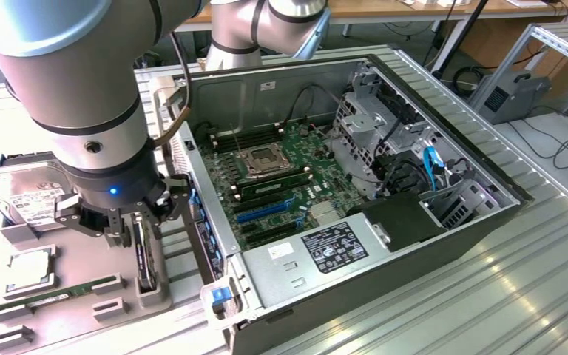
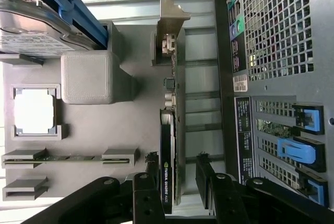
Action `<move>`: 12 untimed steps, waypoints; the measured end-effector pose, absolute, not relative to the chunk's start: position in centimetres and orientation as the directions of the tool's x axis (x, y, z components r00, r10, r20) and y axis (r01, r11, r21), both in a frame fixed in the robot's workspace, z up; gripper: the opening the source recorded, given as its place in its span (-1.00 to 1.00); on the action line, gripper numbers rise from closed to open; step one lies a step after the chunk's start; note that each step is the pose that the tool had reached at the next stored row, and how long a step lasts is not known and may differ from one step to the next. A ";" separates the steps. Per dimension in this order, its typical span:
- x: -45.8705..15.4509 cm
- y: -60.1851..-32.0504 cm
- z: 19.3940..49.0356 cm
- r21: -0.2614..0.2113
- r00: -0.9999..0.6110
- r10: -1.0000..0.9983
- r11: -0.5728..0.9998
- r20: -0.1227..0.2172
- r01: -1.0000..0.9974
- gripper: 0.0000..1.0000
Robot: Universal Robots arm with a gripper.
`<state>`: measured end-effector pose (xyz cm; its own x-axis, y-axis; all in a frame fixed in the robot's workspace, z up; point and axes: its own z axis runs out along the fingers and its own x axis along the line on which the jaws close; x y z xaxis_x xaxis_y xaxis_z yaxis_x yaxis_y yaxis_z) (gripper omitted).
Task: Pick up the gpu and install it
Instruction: 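Pick up the gpu and move the gpu toward the slot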
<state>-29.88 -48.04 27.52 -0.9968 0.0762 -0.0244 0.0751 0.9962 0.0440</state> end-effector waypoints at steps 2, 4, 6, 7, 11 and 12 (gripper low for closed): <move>-29.9 -48.0 27.4 0.044 -0.997 0.076 0.996 -0.025 0.075 -0.15; -29.9 -47.9 27.3 0.044 -0.997 0.076 0.996 -0.025 0.075 -0.15; -29.9 -47.7 27.2 0.044 -0.997 0.076 0.996 -0.024 0.075 -0.15; -29.9 -47.6 27.1 0.044 -0.997 0.076 0.996 -0.024 0.075 -0.15; -30.0 -47.1 26.8 0.044 -0.997 0.076 0.996 -0.024 0.075 -0.15; -30.0 -47.0 26.8 0.044 -0.997 0.076 0.996 -0.025 0.075 -0.15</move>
